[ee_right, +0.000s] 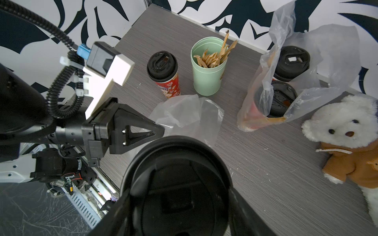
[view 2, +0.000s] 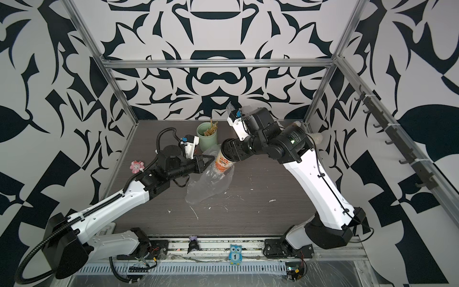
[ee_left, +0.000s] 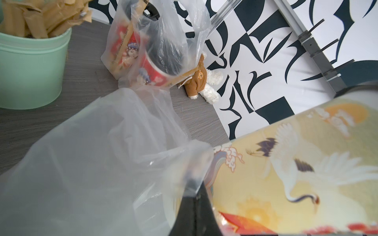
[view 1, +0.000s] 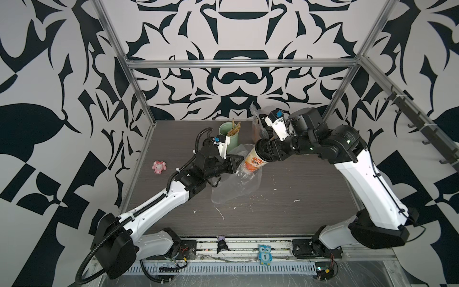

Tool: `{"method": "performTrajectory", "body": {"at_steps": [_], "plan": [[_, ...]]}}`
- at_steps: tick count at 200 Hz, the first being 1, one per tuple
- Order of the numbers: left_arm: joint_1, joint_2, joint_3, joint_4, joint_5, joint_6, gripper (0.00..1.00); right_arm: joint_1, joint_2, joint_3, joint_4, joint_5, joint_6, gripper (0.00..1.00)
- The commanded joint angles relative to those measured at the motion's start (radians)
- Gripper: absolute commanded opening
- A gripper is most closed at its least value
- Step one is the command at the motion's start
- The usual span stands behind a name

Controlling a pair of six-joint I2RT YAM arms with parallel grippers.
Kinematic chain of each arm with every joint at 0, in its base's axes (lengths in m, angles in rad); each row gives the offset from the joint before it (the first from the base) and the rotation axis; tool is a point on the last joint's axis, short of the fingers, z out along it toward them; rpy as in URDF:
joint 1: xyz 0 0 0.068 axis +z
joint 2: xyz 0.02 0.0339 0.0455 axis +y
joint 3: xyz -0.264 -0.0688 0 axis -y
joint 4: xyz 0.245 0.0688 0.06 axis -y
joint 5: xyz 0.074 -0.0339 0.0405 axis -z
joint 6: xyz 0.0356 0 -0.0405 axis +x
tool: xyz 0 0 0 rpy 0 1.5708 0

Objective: Pack milk tea into plastic carrier bags
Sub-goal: Place the milk tea cup in the plastic carrier bag.

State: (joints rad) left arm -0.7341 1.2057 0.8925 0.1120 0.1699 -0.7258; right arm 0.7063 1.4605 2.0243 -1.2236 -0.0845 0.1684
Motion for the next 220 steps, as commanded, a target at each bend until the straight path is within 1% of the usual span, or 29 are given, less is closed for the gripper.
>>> {"method": "performTrajectory", "body": {"at_steps": [1, 40, 75, 109, 145, 171, 204, 220], "plan": [[-0.018, -0.003, -0.023, 0.098, -0.074, -0.057, 0.0, 0.002, -0.031, 0.011, 0.072, -0.078, 0.036, 0.46], [-0.049, -0.015, -0.053, 0.172, -0.164, -0.108, 0.0, 0.003, -0.021, 0.013, 0.049, -0.103, 0.048, 0.46], [-0.075, -0.021, -0.083, 0.242, -0.226, -0.191, 0.0, 0.002, -0.029, -0.044, 0.084, -0.11, 0.073, 0.44], [-0.117, -0.038, -0.108, 0.284, -0.317, -0.278, 0.0, 0.002, -0.058, -0.136, 0.166, -0.11, 0.096, 0.44], [-0.165, -0.045, -0.108, 0.29, -0.421, -0.315, 0.0, 0.002, -0.1, -0.205, 0.252, -0.118, 0.117, 0.44], [-0.196, -0.036, -0.112, 0.335, -0.486, -0.344, 0.0, 0.002, -0.144, -0.288, 0.332, -0.131, 0.153, 0.44], [-0.227, -0.023, -0.111, 0.373, -0.544, -0.386, 0.0, 0.003, -0.19, -0.416, 0.423, -0.141, 0.194, 0.43], [-0.238, -0.02, -0.111, 0.397, -0.548, -0.394, 0.0, 0.003, -0.198, -0.451, 0.446, -0.143, 0.203, 0.42]]}}
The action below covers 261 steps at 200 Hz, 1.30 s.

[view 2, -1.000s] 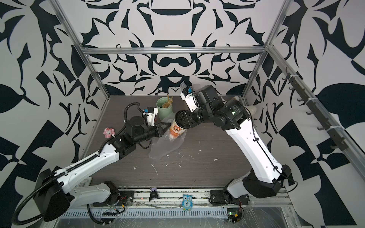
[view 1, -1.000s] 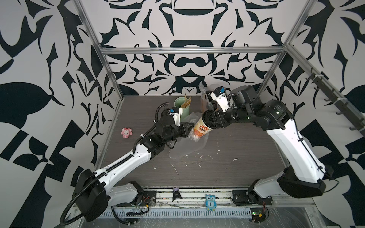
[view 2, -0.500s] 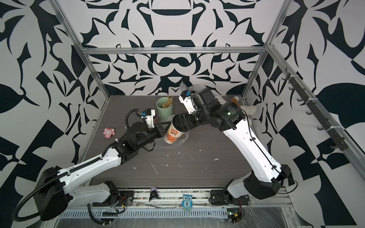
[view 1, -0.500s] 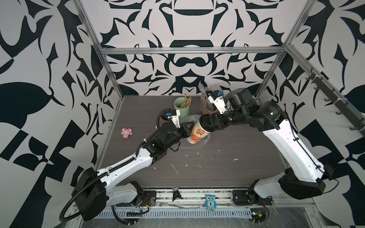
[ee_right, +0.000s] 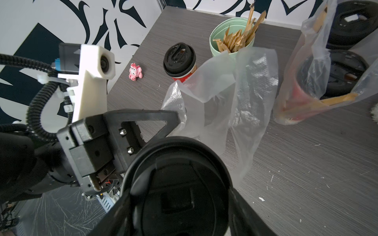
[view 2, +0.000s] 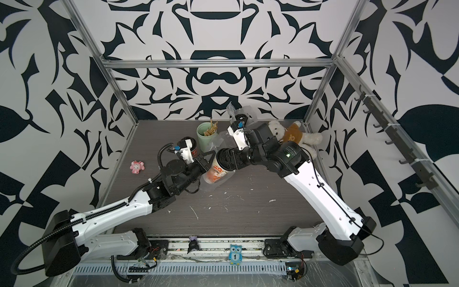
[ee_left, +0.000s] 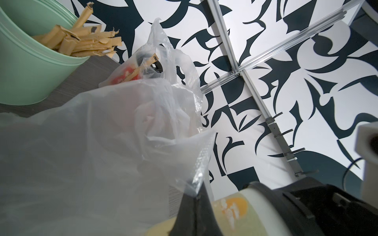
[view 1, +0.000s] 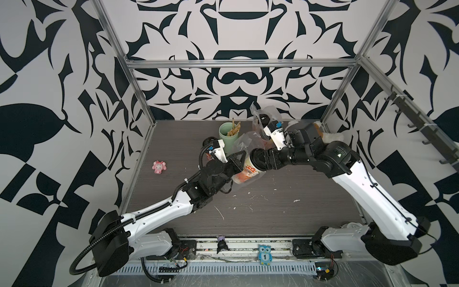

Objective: Pack milk tea into plastic carrier bags
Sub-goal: Place the milk tea cup in the plastic carrier bag.

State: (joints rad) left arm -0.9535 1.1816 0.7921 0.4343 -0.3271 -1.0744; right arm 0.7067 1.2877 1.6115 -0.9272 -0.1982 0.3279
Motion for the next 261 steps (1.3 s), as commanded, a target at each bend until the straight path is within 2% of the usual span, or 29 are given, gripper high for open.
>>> {"method": "performTrajectory", "body": {"at_steps": [1, 41, 115, 196, 261], "plan": [[-0.02, 0.005, -0.011, 0.076, -0.051, -0.047, 0.0, 0.002, -0.026, -0.04, 0.15, -0.029, 0.043, 0.42], [-0.031, -0.003, -0.01, 0.088, -0.063, -0.07, 0.0, 0.013, -0.027, -0.095, 0.207, -0.029, 0.063, 0.41], [-0.04, -0.038, -0.022, 0.097, -0.107, -0.094, 0.0, 0.135, -0.014, -0.174, 0.269, 0.12, 0.063, 0.39], [-0.051, -0.049, -0.03, 0.128, -0.13, -0.107, 0.0, 0.197, 0.012, -0.24, 0.308, 0.163, 0.08, 0.39], [-0.059, -0.081, -0.05, 0.138, -0.21, -0.126, 0.0, 0.24, -0.031, -0.394, 0.522, 0.22, 0.132, 0.37]]}}
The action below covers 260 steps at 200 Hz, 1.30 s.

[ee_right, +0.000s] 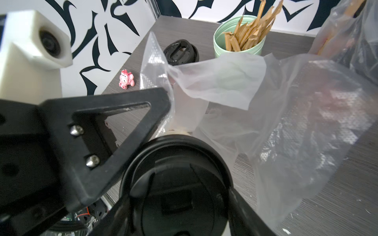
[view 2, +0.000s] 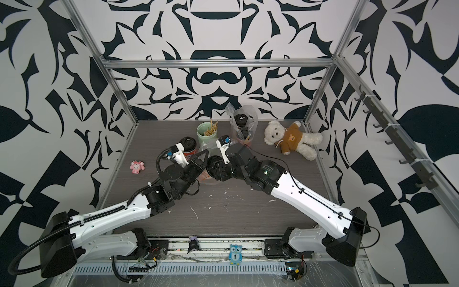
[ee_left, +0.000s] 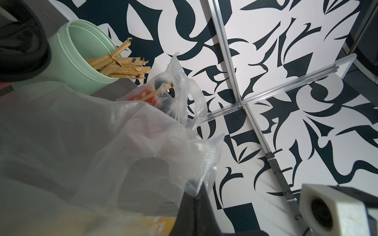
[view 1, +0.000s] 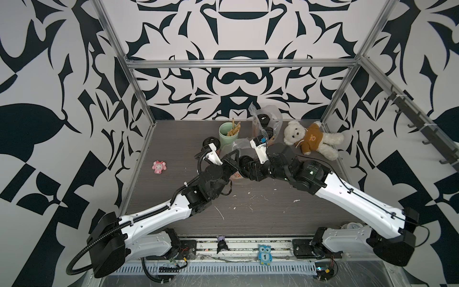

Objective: Pack milk tea into plastic carrier bags
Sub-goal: Place the milk tea cup in the plastic carrier bag.

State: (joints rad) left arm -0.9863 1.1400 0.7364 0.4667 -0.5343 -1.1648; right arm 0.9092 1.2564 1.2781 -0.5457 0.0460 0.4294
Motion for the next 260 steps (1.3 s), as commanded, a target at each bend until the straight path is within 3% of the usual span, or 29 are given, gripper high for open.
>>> {"method": "performTrajectory", "body": {"at_steps": [1, 69, 129, 158, 195, 260], "plan": [[-0.026, -0.04, 0.006, 0.105, -0.004, -0.036, 0.0, 0.038, -0.001, -0.063, 0.143, -0.024, 0.033, 0.37], [-0.032, -0.029, 0.026, 0.123, -0.018, -0.04, 0.0, 0.088, -0.022, -0.116, 0.179, 0.035, 0.043, 0.37], [-0.044, -0.039, 0.022, 0.126, -0.045, -0.056, 0.0, 0.157, -0.037, -0.152, 0.228, 0.221, 0.026, 0.33], [-0.047, -0.05, 0.021, 0.118, -0.057, -0.057, 0.0, 0.166, -0.026, -0.18, 0.28, 0.229, 0.025, 0.33], [-0.047, -0.071, 0.016, 0.116, -0.069, -0.045, 0.0, 0.177, 0.027, -0.137, 0.198, 0.236, 0.013, 0.33], [-0.048, -0.135, -0.046, 0.082, -0.125, -0.037, 0.0, 0.177, 0.083, 0.043, -0.132, 0.193, -0.059, 0.34]]}}
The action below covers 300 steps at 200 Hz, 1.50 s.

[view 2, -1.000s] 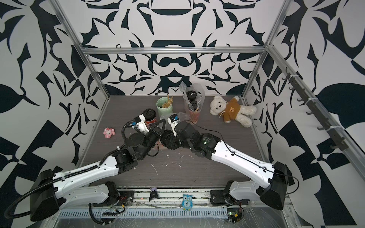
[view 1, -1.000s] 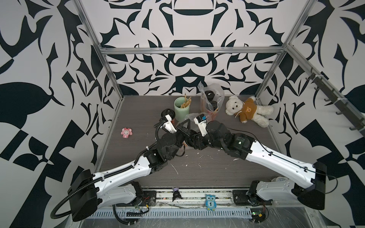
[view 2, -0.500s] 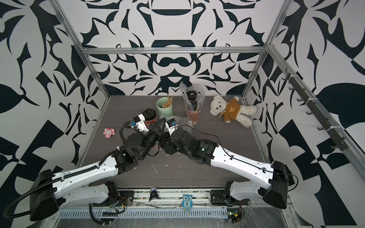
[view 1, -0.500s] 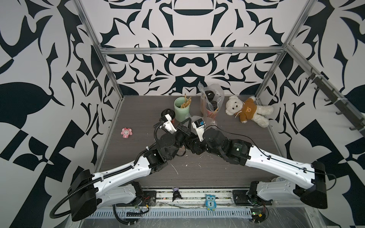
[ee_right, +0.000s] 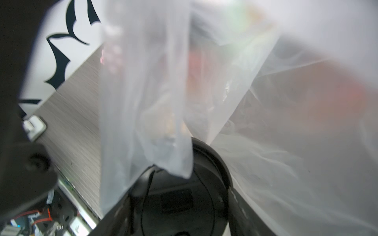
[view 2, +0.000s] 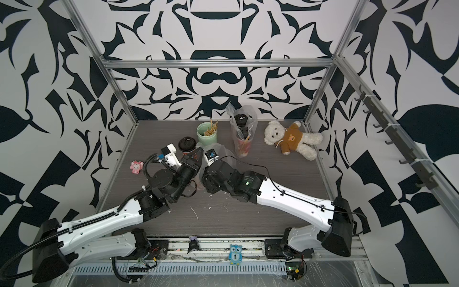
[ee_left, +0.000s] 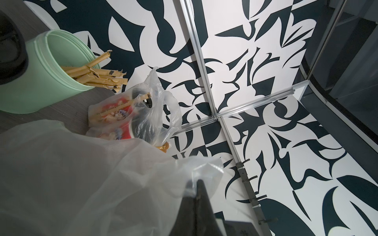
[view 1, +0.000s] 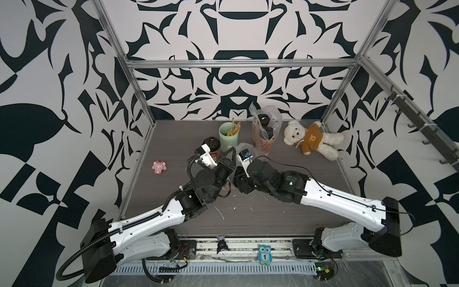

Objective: Pack milk tea into plastic carrier bags
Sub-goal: Place the milk tea cup in the plastic carrier bag.

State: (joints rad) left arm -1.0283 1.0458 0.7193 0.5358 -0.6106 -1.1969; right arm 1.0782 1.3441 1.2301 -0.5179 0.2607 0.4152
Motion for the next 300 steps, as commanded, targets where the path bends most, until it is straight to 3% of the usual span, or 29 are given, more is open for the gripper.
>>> {"method": "performTrajectory", "body": {"at_steps": [1, 48, 124, 141, 157, 193, 238, 300], "plan": [[-0.006, -0.042, -0.03, 0.012, -0.049, -0.006, 0.0, 0.008, -0.004, 0.094, -0.167, -0.025, -0.048, 0.34], [-0.006, -0.091, -0.11, -0.052, -0.093, -0.061, 0.0, 0.008, 0.073, 0.227, -0.407, -0.175, -0.081, 0.35], [-0.005, -0.152, -0.188, -0.104, -0.147, -0.065, 0.0, 0.008, 0.201, 0.302, -0.58, -0.163, -0.092, 0.37], [-0.006, -0.164, -0.198, -0.129, -0.146, -0.067, 0.0, 0.008, 0.218, 0.311, -0.588, -0.161, -0.092, 0.42], [-0.006, -0.166, -0.204, -0.153, -0.135, -0.065, 0.0, 0.008, 0.225, 0.319, -0.59, -0.159, -0.092, 0.56], [-0.006, -0.165, -0.205, -0.216, -0.113, -0.058, 0.0, 0.008, 0.225, 0.327, -0.584, -0.149, -0.092, 0.7], [-0.006, -0.157, -0.203, -0.258, -0.079, -0.039, 0.0, 0.008, 0.216, 0.339, -0.574, -0.142, -0.092, 0.79], [-0.005, -0.128, -0.196, -0.285, -0.048, -0.022, 0.0, 0.008, 0.207, 0.364, -0.565, -0.13, -0.092, 0.85]]}}
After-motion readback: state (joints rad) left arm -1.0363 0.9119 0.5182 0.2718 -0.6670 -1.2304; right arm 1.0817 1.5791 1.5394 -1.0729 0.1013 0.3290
